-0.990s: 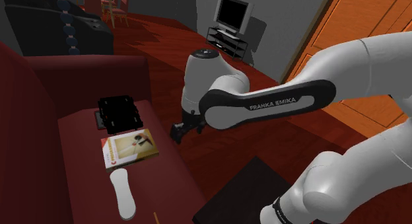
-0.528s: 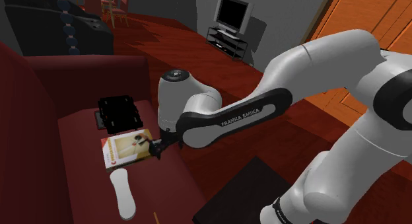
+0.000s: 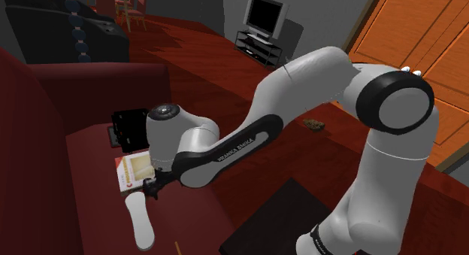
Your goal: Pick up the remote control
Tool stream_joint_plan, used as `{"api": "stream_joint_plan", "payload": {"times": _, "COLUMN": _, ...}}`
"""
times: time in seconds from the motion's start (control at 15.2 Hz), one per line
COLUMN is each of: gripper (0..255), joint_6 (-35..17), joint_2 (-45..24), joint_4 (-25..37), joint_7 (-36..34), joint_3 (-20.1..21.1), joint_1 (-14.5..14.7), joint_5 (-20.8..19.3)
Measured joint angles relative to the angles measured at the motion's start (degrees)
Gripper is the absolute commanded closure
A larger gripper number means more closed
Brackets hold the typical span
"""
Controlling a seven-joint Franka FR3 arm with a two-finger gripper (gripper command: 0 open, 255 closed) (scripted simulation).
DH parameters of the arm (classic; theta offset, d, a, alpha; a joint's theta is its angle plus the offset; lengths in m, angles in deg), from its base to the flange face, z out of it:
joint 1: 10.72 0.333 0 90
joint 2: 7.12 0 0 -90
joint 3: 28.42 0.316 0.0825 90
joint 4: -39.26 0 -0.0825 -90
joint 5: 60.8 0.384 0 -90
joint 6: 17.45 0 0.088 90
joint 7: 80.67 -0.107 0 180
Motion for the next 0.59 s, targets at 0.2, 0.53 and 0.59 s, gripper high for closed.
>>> {"api": "stream_joint_plan", "payload": {"times": 0.2, "gripper": 0, "joint_6": -0.1, "joint_2": -7.1, "joint_4": 5.8, "joint_7": -3.0, "joint_3": -1.3, "joint_1": 3.0, "joint_5": -2.8}}
{"api": "stream_joint_plan", "payload": {"times": 0.53, "gripper": 0, "joint_6": 0.5, "joint_2": -18.3, "joint_4": 16.6, "joint_7": -6.3, "joint_3": -3.3, "joint_1": 8.2, "joint_5": -5.6}}
{"api": "stream_joint_plan", "payload": {"times": 0.59, "gripper": 0, "joint_6": 0.5, "joint_2": -20.2, "joint_4": 18.5, "joint_7": -6.6, "joint_3": -3.7, "joint_1": 9.0, "joint_5": -5.9}}
